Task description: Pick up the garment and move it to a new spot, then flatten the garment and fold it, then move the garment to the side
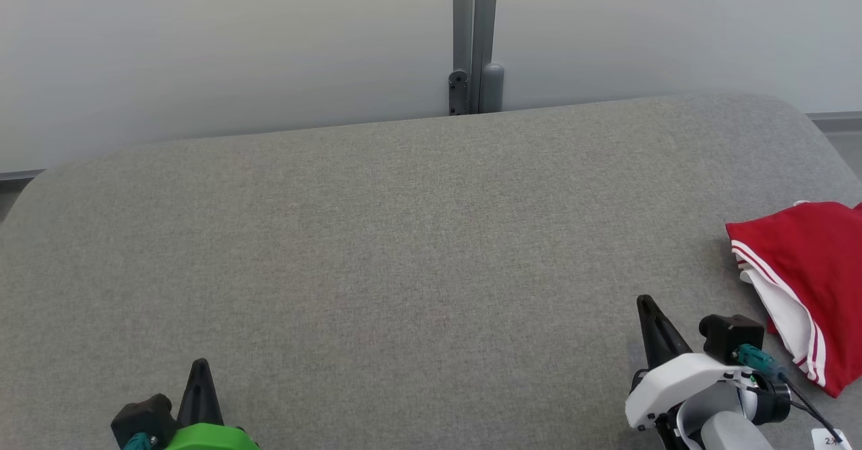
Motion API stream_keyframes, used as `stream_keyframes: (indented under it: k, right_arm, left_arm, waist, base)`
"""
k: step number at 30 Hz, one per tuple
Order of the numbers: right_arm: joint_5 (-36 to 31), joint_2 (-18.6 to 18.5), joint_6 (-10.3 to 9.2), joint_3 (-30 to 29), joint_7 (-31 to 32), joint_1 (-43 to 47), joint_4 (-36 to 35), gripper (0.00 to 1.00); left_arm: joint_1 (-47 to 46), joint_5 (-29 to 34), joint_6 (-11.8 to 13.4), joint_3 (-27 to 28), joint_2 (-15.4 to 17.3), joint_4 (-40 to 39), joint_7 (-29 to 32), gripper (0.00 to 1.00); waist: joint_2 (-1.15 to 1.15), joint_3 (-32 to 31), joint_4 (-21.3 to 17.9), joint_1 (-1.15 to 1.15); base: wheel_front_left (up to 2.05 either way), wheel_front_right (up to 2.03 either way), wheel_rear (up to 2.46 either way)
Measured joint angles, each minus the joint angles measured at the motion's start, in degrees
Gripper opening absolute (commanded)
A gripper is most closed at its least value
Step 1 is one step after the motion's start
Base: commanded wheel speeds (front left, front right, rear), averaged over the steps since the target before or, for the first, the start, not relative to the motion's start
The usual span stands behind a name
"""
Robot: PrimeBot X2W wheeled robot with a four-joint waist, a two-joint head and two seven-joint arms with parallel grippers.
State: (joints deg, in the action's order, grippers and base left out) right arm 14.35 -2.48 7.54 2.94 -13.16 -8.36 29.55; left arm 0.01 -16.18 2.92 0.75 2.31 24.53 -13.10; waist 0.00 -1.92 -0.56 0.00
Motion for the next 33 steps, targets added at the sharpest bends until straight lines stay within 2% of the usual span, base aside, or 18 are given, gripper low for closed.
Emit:
stream_keyframes:
  k: [16, 33]
  right_arm:
    - [16.46, -0.01, -0.01, -1.68, 3.89, 0.18, -3.50, 0.00]
    - [30.88, -0.03, -0.01, -3.49, 7.55, 0.72, -6.30, 0.00]
  left_arm:
    - [-0.36, -16.30, -2.18, 0.91, 0.02, -2.37, 3.79, 0.00]
    - [-1.41, -30.36, -4.01, 1.94, 0.05, -4.27, 7.49, 0.00]
  waist:
    - [0.00, 0.28, 0.08, 0.00]
    - [0.00, 0.58, 0.15, 0.00]
  base:
    - [0.00, 0.00, 0.00]
    - [0.00, 0.00, 0.00]
